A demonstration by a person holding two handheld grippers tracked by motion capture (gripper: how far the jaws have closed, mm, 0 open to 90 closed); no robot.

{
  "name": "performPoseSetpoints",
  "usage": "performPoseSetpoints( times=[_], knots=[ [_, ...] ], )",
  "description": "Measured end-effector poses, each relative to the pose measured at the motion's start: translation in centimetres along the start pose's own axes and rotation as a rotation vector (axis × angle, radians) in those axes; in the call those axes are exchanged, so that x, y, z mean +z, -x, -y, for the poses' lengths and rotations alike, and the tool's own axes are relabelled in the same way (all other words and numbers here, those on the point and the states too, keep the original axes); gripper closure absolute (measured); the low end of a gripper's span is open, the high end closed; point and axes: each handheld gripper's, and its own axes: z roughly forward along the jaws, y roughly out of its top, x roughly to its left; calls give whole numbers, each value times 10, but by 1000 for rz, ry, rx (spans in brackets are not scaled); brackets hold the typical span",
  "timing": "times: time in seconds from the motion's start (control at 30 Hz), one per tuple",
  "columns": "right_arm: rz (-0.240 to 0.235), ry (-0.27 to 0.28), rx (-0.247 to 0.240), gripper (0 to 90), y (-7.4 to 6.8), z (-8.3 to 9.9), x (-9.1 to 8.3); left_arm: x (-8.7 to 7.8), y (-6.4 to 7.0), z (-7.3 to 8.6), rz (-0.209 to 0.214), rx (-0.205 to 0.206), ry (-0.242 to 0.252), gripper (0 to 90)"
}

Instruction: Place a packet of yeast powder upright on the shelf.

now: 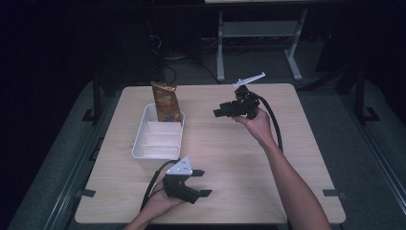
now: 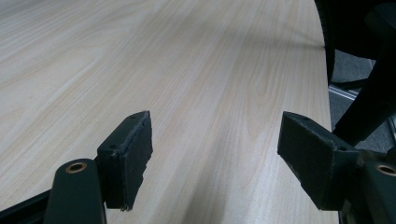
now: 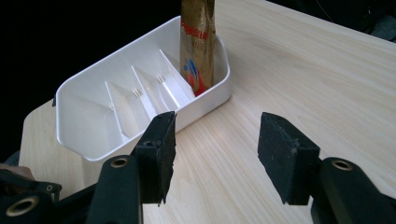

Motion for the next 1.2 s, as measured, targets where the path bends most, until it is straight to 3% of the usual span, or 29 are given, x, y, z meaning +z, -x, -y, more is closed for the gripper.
performPoseSetpoints(
  times=[1.2],
  knots=[
    [36,-21,46,432,4,56,-48,7,2,-1,0,9,-17,259]
  ],
)
